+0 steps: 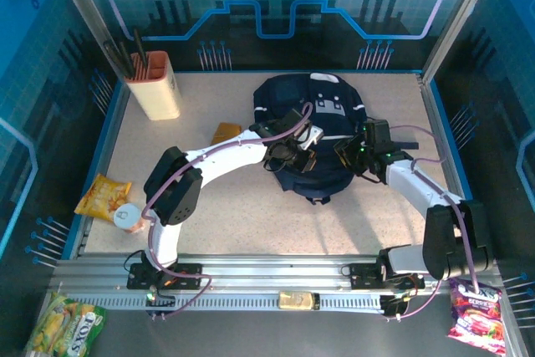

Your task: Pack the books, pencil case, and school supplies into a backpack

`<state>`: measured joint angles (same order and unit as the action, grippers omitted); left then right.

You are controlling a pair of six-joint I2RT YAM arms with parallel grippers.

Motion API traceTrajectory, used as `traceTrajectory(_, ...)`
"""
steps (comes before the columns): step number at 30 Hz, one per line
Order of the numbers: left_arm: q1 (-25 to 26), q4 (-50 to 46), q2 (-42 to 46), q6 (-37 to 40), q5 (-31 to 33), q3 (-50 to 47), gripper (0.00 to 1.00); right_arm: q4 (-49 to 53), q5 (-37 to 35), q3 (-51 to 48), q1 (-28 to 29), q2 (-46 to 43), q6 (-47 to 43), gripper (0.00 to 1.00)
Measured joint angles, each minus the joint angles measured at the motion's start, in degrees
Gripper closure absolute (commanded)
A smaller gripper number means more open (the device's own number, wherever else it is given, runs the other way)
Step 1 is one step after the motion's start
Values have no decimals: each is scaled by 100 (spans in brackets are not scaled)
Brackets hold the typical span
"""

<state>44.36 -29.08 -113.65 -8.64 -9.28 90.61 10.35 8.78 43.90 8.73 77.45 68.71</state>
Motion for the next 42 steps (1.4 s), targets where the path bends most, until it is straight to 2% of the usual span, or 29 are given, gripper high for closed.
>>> traceTrajectory(10, -323, -22, 264, 203, 20, -481, 100, 107, -74, 94, -15, 79, -236, 81)
traceTrajectory(17, -988, -175, 623, 321, -24, -894, 100, 146, -205, 234, -44, 205, -407, 81)
traceTrajectory(21, -1342, -173, 627, 398, -133, -883, 100, 146, -199, 236, -48, 258, -463, 81)
traceTrajectory(29, -1552, -396, 332, 450, -216, -284, 100, 138, -232, 240, -50, 306, -542, 81)
traceTrajectory(31, -1611, -457, 177, 428, -221, -87, 94, 103, -236, 240, -52, 306, -573, 79)
traceTrajectory(34, -1648, -496, 9, 302, -210, 107, 80, 55, -245, 240, -55, 304, -651, 74)
traceTrajectory(36, -1703, -496, 7, 184, -149, 116, 75, 63, -264, 240, -66, 280, -765, 66)
traceTrajectory(40, -1941, -334, 111, -116, -35, -20, 49, 151, -229, 260, -122, 94, -1130, 54)
traceTrajectory(42, -2122, -140, 343, -232, 28, -289, 41, 216, -186, 321, -125, -9, -1360, 45)
